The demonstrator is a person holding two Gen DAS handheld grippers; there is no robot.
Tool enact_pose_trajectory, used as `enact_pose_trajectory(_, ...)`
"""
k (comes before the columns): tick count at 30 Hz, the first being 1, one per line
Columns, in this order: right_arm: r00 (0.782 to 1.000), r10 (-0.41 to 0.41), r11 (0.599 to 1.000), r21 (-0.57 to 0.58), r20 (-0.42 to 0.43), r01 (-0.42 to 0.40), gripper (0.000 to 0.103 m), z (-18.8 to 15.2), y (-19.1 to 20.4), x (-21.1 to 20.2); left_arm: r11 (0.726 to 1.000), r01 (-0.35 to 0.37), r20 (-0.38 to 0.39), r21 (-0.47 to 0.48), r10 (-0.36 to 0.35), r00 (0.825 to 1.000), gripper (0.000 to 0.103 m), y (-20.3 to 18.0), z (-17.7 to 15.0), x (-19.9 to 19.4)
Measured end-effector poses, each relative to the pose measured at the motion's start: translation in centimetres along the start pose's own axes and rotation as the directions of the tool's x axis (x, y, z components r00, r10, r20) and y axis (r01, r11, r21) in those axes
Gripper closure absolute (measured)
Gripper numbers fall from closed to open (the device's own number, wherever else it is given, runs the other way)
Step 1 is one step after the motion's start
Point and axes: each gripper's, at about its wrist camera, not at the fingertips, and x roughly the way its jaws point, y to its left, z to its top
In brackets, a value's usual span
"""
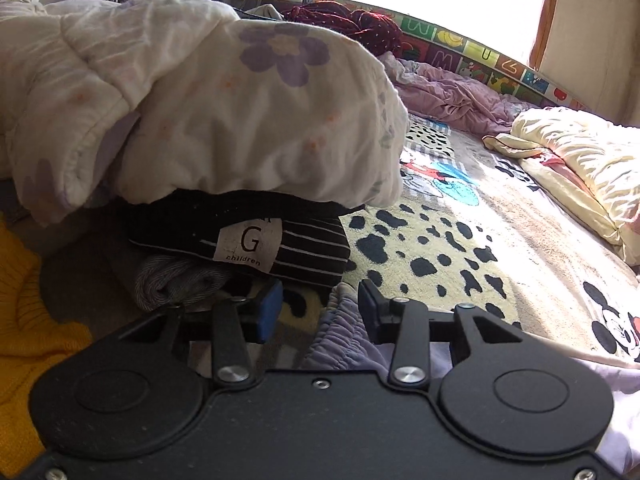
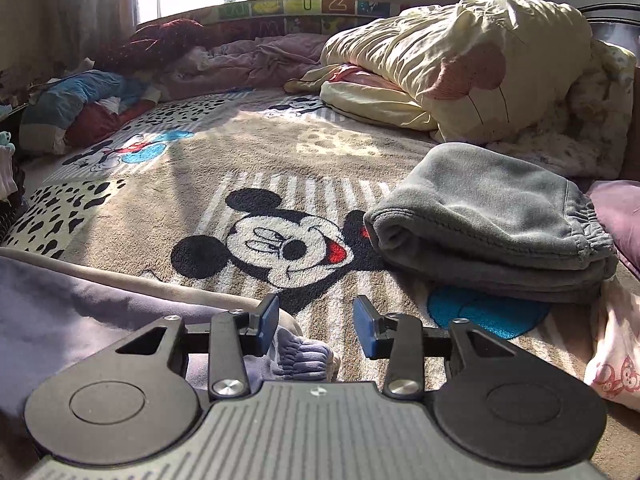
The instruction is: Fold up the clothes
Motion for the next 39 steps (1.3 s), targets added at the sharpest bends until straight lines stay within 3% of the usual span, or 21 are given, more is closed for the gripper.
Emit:
enact_pose_trajectory(2, 0.998, 0.025, 1.0, 0.008, 0.051, -0.026, 0.061, -0.2, 0.8, -1.6, 0.997, 0.081, 0.0, 0.012, -0.081, 0.997, 0.063, -0.9, -1.4, -1.0)
enact_pose_trajectory(4, 0.994, 0.097, 0.995, 0.005, 0.053, -0.097, 0.061, -0.8, 2.2, -2.8, 0.997, 0.026, -0.077, 0.068, -0.021, 0.997, 0.062, -2.0, -3.4, 0.3)
enact_pose_trajectory(7, 0.989, 0.126, 0.989, -0.064, -0.084, -0.131, 0.061, -2.6, 4.8, -1.6, 0.997, -0.012, -0.159, 0.07, 0.023, 0.987, 0.062, -1.9, -4.7, 2.1)
enact_pose_trajectory(12, 0.992, 0.111, 0.994, -0.006, -0.063, -0.112, 0.063, -3.5, 4.1, -3.4, 0.999, 0.009, -0.088, -0.034, -0.012, 0.996, 0.059, -0.7, -3.0, -2.8)
enact_pose_trajectory(17, 0.994, 0.096, 0.994, 0.06, -0.046, -0.093, 0.061, -4.4, 3.4, -5.1, 0.992, 0.03, -0.073, -0.123, -0.039, 0.997, 0.059, 0.2, -3.2, -7.2)
enact_pose_trajectory(24, 0.995, 0.09, 0.955, 0.287, -0.054, -0.071, 0.061, -6.2, 0.4, -6.7, 0.974, 0.089, -0.03, -0.209, -0.098, 0.995, 0.05, 1.0, -2.3, -15.4)
enact_pose_trajectory(29, 0.995, 0.073, 0.871, 0.491, -0.066, -0.031, 0.059, -7.5, -1.9, -5.7, 0.962, 0.152, -0.048, -0.228, -0.167, 0.985, 0.044, 0.8, -2.9, -18.0)
enact_pose_trajectory(33, 0.987, 0.143, 0.72, 0.692, -0.067, -0.058, 0.055, -8.3, -3.9, -3.5, 0.951, 0.147, -0.108, -0.273, -0.182, 0.977, 0.044, 1.3, -4.9, -15.7)
enact_pose_trajectory(37, 0.984, 0.17, 0.576, 0.816, -0.054, -0.055, 0.048, -8.5, -5.3, -0.9, 0.898, 0.156, -0.143, -0.41, -0.233, 0.962, 0.044, 2.8, -7.1, -10.9)
enact_pose_trajectory(39, 0.982, 0.186, 0.513, 0.856, -0.036, -0.066, 0.047, -8.5, -5.8, -0.3, 0.849, 0.157, -0.118, -0.505, -0.247, 0.962, 0.044, 4.2, -7.8, -8.8)
